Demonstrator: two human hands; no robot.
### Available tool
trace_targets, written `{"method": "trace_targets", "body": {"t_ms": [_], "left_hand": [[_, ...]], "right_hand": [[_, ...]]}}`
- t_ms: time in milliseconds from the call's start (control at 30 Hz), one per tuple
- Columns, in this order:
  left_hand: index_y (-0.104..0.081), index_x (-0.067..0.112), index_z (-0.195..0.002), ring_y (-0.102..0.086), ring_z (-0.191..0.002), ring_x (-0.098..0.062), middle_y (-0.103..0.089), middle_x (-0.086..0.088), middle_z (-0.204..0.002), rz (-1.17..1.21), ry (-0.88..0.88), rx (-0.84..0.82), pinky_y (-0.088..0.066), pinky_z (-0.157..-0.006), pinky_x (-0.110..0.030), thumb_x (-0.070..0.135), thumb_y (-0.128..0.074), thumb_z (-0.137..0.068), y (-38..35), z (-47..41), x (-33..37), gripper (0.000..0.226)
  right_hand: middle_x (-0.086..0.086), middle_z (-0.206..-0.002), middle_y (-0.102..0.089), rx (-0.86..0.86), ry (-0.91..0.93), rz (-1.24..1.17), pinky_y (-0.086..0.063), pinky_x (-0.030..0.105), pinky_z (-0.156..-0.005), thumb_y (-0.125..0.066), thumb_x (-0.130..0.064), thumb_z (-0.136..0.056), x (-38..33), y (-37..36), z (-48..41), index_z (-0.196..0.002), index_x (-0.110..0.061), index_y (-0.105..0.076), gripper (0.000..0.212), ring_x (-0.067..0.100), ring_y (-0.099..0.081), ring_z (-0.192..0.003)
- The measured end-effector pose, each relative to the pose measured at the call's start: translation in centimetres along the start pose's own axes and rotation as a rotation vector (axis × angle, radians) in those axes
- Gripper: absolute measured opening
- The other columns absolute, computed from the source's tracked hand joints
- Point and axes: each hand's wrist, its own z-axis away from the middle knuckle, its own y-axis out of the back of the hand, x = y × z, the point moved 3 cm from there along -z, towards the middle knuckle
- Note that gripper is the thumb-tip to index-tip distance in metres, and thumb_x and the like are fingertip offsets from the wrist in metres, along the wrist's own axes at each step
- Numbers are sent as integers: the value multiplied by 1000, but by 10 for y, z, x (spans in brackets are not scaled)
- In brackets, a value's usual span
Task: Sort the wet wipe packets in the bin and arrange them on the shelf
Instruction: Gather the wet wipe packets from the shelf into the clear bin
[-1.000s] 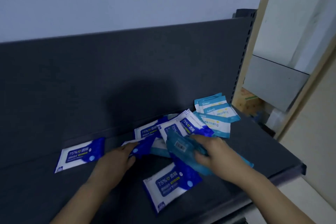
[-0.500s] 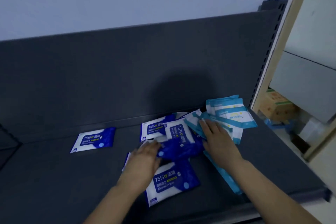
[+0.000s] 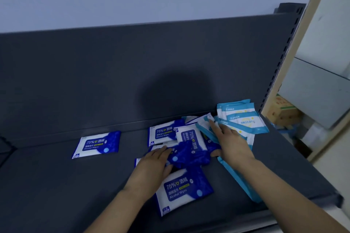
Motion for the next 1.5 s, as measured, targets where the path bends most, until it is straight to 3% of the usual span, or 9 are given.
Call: {"method": "trace_targets", "body": {"t_ms": [167,367,500,600,667,867,1033,1267,1500], "left_hand": [[-35,25,-143,-56,-113,-17,-57,-1,-129,136,195,255,-45,-88,-30,41,-34,-100,18,7,-7,46],[-63,14,-115,-64,-79,-21,-68,-5,-89,293,106,606,-42,-58,-24,46,-35,-94,34,-16,2,48],[-63,17,-120,-64,-105,-22,-65,-4,-121,69,-57,485,-55,-73,-35,41,-44,-91,19,-36,38,42],[-11,14,-151,-13,-146,-24,-5,-7,-160,68,54,102,-26,-113,-50,58,-40,-91,-7,-44,49,80],[6,16,-151,3,-147,-23,12,-5,-159,26,88,24,-14,-117,-49,63,-48,-85,-13,-42,46,97],[-8,16,-151,-26,-141,-17,-16,-7,-158,105,45,179,-30,-111,-27,30,-46,-98,-2,-45,27,67],[-40,21,-141,-59,-104,-17,-62,-1,-119,525,177,432,-41,-80,-19,22,-49,-97,32,-11,-4,45],[-55,25,-123,-57,-80,-4,-62,18,-89,564,358,702,-39,-69,-20,23,-55,-94,62,72,-48,29],[-55,36,-108,-59,-88,6,-63,19,-92,539,546,783,-41,-69,-8,21,-57,-92,60,179,-84,22]], "right_hand": [[14,-152,-21,-36,64,96,-41,40,-99,-68,-31,-83,-3,8,1,-147,-40,4,97,34,-37,-131],[13,-148,-29,3,24,187,-47,40,-90,-55,-32,-92,-1,11,-5,-148,-34,-2,77,33,-47,-122],[9,-137,-44,84,52,154,-48,36,-83,-37,-38,-99,-3,12,-4,-148,-29,-9,57,31,-55,-112],[7,-129,-50,91,54,124,-47,34,-77,-35,-37,-100,-5,10,-2,-148,-29,-13,54,31,-58,-105],[7,-129,-50,87,56,105,-47,34,-77,-36,-35,-100,-9,7,-2,-147,-29,-15,53,30,-59,-105],[7,-135,-47,96,28,25,-46,34,-81,-37,-33,-100,-6,5,-1,-148,-31,-16,52,31,-57,-109],[11,-126,-57,230,-13,-356,-42,27,-81,-48,-24,-97,8,18,12,-143,-22,-34,49,28,-56,-109],[-5,-112,-59,463,238,-676,-39,18,-84,-55,-13,-93,-42,48,39,-136,-20,-46,44,10,-56,-100],[-18,-74,-61,276,433,-938,-40,8,-58,-58,-16,-90,-142,29,68,-121,-25,-56,31,0,-56,-64]]}}
